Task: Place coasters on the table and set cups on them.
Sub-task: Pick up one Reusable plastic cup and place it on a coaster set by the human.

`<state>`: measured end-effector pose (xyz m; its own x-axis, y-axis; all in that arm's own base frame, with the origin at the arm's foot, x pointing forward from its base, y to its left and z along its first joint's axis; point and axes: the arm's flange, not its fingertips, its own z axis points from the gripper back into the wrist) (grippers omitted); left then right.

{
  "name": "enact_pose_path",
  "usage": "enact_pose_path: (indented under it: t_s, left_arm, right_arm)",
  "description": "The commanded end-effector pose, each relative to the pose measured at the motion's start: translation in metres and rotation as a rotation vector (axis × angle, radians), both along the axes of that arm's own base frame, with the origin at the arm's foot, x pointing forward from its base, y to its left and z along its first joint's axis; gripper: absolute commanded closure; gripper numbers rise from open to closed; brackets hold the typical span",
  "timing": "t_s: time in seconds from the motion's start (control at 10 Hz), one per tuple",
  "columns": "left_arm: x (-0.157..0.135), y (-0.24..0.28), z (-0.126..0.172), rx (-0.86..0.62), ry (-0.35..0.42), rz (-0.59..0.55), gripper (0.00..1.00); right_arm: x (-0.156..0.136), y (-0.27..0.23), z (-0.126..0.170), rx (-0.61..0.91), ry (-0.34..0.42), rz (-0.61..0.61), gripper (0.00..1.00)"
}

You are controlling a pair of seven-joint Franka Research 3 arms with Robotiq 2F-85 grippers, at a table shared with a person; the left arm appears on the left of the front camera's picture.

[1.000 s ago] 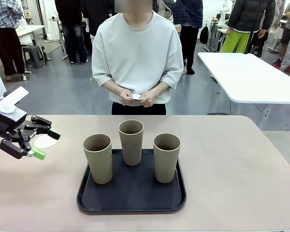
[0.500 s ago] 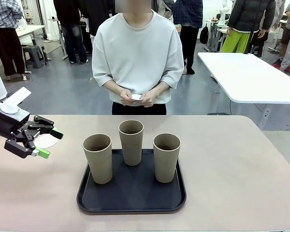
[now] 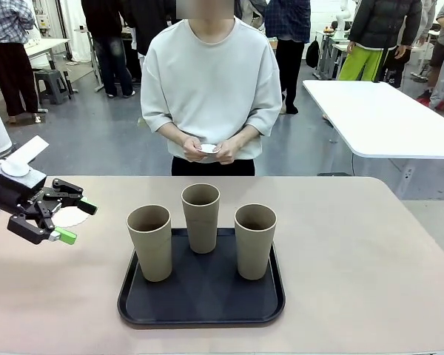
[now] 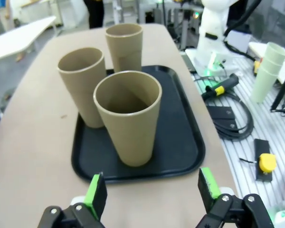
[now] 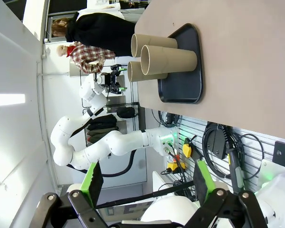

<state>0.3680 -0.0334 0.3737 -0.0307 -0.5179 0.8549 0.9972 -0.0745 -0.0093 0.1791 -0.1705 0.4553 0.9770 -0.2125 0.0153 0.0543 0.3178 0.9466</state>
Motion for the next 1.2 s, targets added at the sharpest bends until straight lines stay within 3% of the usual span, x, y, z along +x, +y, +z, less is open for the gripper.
enact_pose_path:
  t_s: [0.0, 0.3, 0.7, 1.1]
  left_arm:
    - [0.006, 0.005, -0.016, -0.063, -0.092, -0.016, 0.0]
    - [0.01, 0.006, -0.041, -0.173, -0.125, -0.054, 0.0]
    - [0.028, 0.002, -0.082, -0.335, -0.073, 0.044, 0.0]
    - [0.033, -0.002, -0.106, -0.407, -0.037, 0.009, 0.0]
  right_arm:
    - [0.0, 0.0, 0.0, 0.007, -0.006, 0.003, 0.0]
    - [0.0, 0.0, 0.0, 0.007, -0.006, 0.003, 0.0]
    - [0.0, 0.0, 0.0, 0.007, -0.006, 0.003, 0.0]
    - [0.0, 0.0, 0.0, 0.007, -0.006, 0.003, 0.0]
